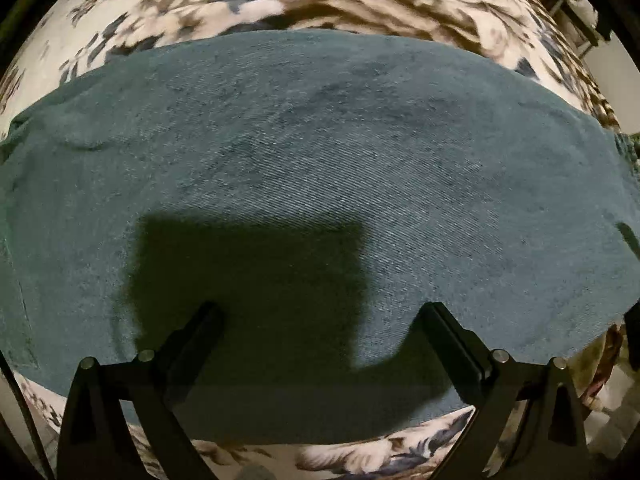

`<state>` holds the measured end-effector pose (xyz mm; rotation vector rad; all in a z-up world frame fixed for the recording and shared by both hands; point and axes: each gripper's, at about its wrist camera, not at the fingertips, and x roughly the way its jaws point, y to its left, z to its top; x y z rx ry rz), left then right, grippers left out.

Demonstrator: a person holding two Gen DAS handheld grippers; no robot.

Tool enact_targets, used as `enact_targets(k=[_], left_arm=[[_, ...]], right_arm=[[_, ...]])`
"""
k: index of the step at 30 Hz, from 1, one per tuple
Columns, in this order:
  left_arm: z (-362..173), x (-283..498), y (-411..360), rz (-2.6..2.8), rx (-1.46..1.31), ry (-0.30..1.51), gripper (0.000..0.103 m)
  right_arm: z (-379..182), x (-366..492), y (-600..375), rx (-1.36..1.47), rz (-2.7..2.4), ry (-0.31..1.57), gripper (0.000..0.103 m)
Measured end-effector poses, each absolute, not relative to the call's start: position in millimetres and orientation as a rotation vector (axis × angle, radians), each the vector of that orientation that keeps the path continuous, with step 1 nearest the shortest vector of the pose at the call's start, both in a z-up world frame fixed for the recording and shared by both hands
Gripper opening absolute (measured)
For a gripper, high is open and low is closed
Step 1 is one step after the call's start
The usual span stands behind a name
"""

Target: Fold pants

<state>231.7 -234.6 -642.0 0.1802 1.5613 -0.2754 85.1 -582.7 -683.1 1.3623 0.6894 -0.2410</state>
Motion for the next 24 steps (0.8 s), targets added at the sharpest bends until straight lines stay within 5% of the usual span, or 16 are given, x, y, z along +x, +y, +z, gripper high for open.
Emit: enact_targets(k=[5,8,9,10,11,18,24], left_arm=[[-656,242,-233,-0.238,0.155,1.581,0.103],[-660,253,-235,-0.208,0.137,1.595,0.103],[-661,255,-237,-0.199,0.143,1.596,0.103],[-662,258,-239,-0.189,0.149,1.599,0.103],[-664,261,-241,-0.179,0.153,1.609,0.103],[-642,281,-233,-0.190,0.039,1.597,0.103],[-583,285,-175,-0.087,-0.054,1.446,0.103]], right_arm=[[-737,100,-612,1.501,-0.351,0.784,0.042],[-748,97,-625,1.594,-0.322,0.671,0.042],[-743,99,-626,1.572,-0.319,0.657,0.037],[-733,102,-625,1.537,-0.308,0.623,0.018],[-720,106,-623,1.500,-0.278,0.596,0.015],[-715,134,-621,1.446,-0.306,0.656,0.006],[-629,167,-582,1.220,-0.219,0.777,0.006]])
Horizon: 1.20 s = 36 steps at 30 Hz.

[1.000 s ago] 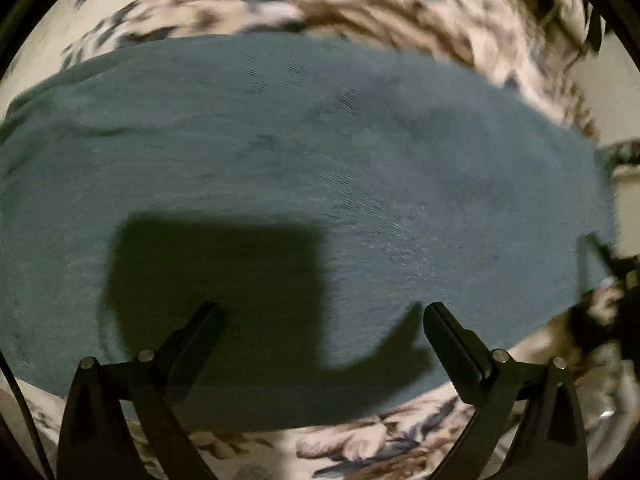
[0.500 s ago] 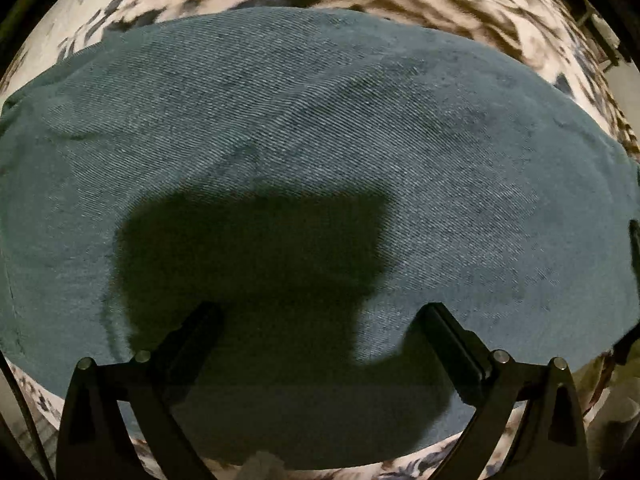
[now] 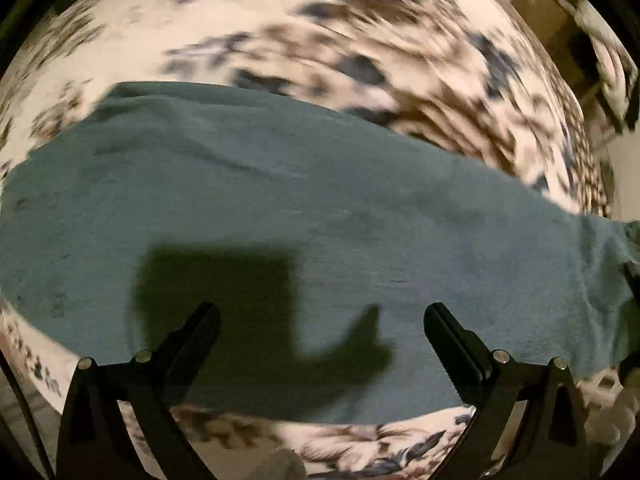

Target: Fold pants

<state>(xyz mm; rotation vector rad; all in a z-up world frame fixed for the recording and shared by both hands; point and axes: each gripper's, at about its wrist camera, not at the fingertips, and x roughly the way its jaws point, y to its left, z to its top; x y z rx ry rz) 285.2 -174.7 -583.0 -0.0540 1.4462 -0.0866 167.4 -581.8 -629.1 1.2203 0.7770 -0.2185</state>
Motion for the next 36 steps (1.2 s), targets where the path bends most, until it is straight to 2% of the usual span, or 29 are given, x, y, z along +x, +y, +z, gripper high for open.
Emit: enact_targets(k=[4,8,12,16,17,18,19,20,21,22,28,33,34,35,36], left_arm=[[-570,289,-120,-0.012,-0.107,1.423,0.103],[-559,262,-60,0.077,-0.195,1.390,0.103],[-545,229,22,0.185,-0.254,1.355,0.103],[-551,213,76,0.250,-0.254,1.344,0.103],[-552,211,87,0.254,-0.255,1.343,0.103],[-554,211,96,0.260,-0.265,1.342,0.103],[-553,210,104,0.261,-0.277,1.339,0.103],[-553,212,111,0.257,-0.304,1.325,0.103],[-551,215,113,0.253,-0.321,1.313,0.103],[-548,218,113,0.238,-0.342,1.299,0.103],[-550,258,87,0.063,-0.450,1.312,0.103],[-602,303,33,-0.049,-0.353,1.459,0.101],[-617,309,21,-0.063,-0.298,1.513,0.086],[-626,312,9,-0.056,-0.208,1.523,0.078],[-627,311,1,-0.047,-0.128,1.500,0.065]], right_arm=[[-564,213,-508,1.014,-0.107,0.870,0.006],[-546,241,-398,0.836,-0.015,0.963,0.006],[-579,267,-264,0.680,0.090,1.086,0.006],[-645,277,-135,0.496,0.215,1.242,0.007],[-661,277,-118,0.459,0.231,1.292,0.011],[-675,278,-101,0.416,0.241,1.344,0.024],[-685,276,-89,0.378,0.256,1.389,0.045],[-687,279,-83,0.387,0.307,1.402,0.056],[-681,279,-84,0.435,0.364,1.401,0.086],[-679,274,-87,0.462,0.384,1.403,0.098],[-625,258,-172,0.566,0.292,1.358,0.098],[-630,243,-253,0.573,0.067,1.394,0.098],[-637,244,-270,0.581,0.036,1.402,0.098],[-643,240,-285,0.592,-0.009,1.409,0.098],[-649,238,-296,0.602,-0.045,1.410,0.098]])
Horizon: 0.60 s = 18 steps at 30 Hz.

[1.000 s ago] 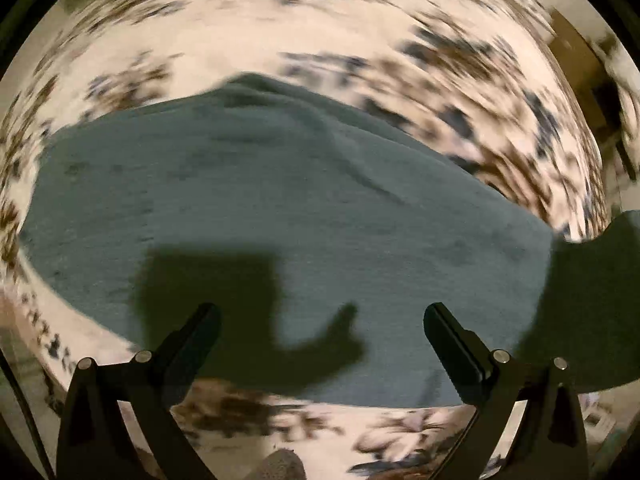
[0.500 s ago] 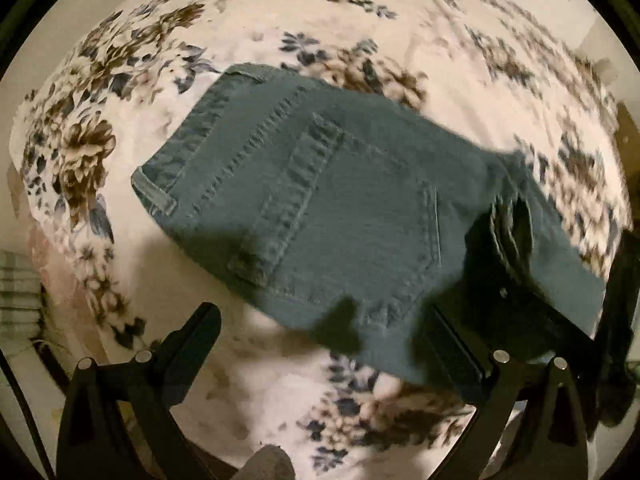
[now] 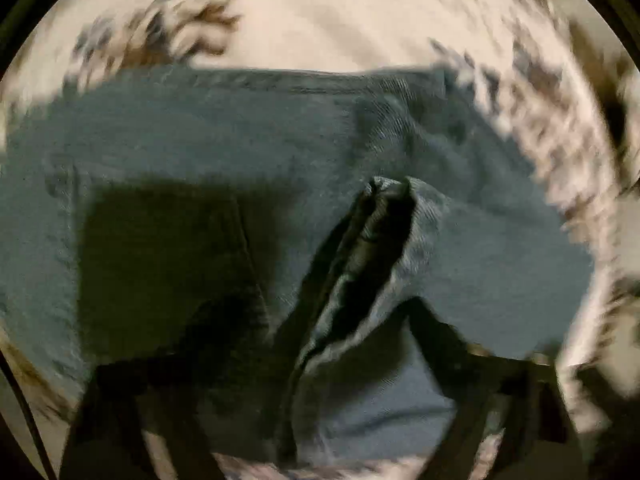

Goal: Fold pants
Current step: 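Release the jeans from both grippers and lift them away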

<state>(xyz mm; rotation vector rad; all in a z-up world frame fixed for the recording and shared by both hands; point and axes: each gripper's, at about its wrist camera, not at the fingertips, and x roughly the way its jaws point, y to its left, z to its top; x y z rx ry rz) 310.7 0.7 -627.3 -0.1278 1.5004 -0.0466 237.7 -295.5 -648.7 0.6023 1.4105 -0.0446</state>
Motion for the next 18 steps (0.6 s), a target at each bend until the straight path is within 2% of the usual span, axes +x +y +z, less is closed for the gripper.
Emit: enact_targets(k=[1,2,4,6,9,12,14,16,17,18], left_arm=[[-622,307,-2,-0.057,-0.095,1.463,0.020],[-615,303,-2,-0.080,-0.107,1.439,0.015],[-606,298,5,-0.072,-0.091,1.415,0.016],[-623,294,18,-0.050,-0.136,1.444,0.020],[-627,297,18,-0.050,-0.144,1.445,0.021],[-610,292,21,-0.046,-0.210,1.427,0.022],[-585,275,41,-0.037,-0.366,1.351,0.031],[-564,249,75,-0.030,-0.585,1.262,0.066],[-559,238,91,-0.018,-0.662,1.220,0.076],[-556,228,111,-0.004,-0.737,1.173,0.090]], right_arm=[[-649,237,-307,0.607,-0.060,1.411,0.098],[-654,236,-313,0.602,-0.078,1.414,0.098],[-664,236,-317,0.573,-0.099,1.435,0.098],[-677,240,-311,0.525,-0.118,1.481,0.098],[-711,244,-300,0.453,-0.151,1.616,0.098],[-705,249,-298,0.464,-0.160,1.617,0.098],[-690,253,-294,0.451,-0.152,1.588,0.098],[-671,255,-286,0.442,-0.128,1.562,0.098],[-665,256,-282,0.449,-0.115,1.555,0.098],[-657,254,-279,0.461,-0.100,1.549,0.098]])
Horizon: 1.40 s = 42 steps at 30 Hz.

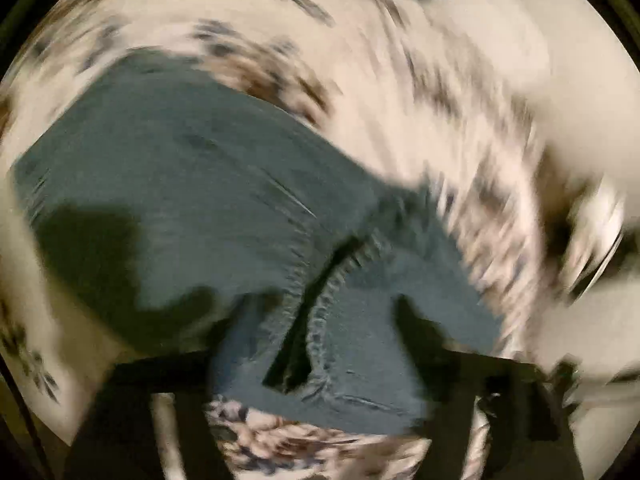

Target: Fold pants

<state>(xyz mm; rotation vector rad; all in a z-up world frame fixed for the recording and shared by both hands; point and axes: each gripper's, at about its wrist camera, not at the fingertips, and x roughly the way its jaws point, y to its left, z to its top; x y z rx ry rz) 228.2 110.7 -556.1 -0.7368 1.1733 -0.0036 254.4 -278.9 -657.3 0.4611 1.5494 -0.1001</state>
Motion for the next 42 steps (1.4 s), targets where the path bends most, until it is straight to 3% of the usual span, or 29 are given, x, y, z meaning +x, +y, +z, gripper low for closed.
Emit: enact_targets(k=[5,10,11,13,15,18,20,23,24,25,28,35,38,42], left_arm=[[-592,180,229,0.325,-1.062,1.048,0.093],[-644,170,289,0.455,-1.311,0.926,0.090],[-647,175,288,0.454,-1.305,0.919,0.085],[-638,189,289,0.426,-1.217,0.900,0.047],[-625,200,281,0.401,-1.125,0.886,0.039],[-620,205,277,0.392,-1.051,0.879,0.041],[-643,211,285,0.379,-1.135,0.907,0.064],[-661,214,297,0.345,-1.184,0.889,0.068],[-655,219,297,0.349,-1.165,0.889,0.055],[-646,221,295,0.341,-1.134,0.884,0.036],[-592,229,274,0.280,-0.992,0.816,0.027],[-453,250,154,-0.052,-0.657,0.701,0.026],[-437,257,72,-0.214,-0.540,0.742,0.026],[-471,267,-36,-0.289,-0.345,0.905,0.026]], right_arm=[[-643,267,-237,0.503,-0.026,1.539,0.098],[-658,281,-185,0.506,0.027,1.608,0.098],[-663,285,-179,0.500,0.029,1.612,0.098],[-667,286,-170,0.493,0.025,1.617,0.098],[-676,285,-163,0.490,0.017,1.631,0.098],[-689,282,-157,0.486,0.008,1.656,0.098],[-694,280,-155,0.461,0.008,1.671,0.098],[-698,280,-153,0.436,0.012,1.681,0.098],[-698,281,-152,0.432,0.014,1.681,0.098],[-698,281,-152,0.432,0.016,1.677,0.098],[-699,281,-156,0.456,0.024,1.663,0.098],[-690,273,-185,0.533,0.046,1.610,0.098],[-677,261,-221,0.586,0.008,1.576,0.098],[-657,244,-286,0.612,-0.095,1.538,0.098]])
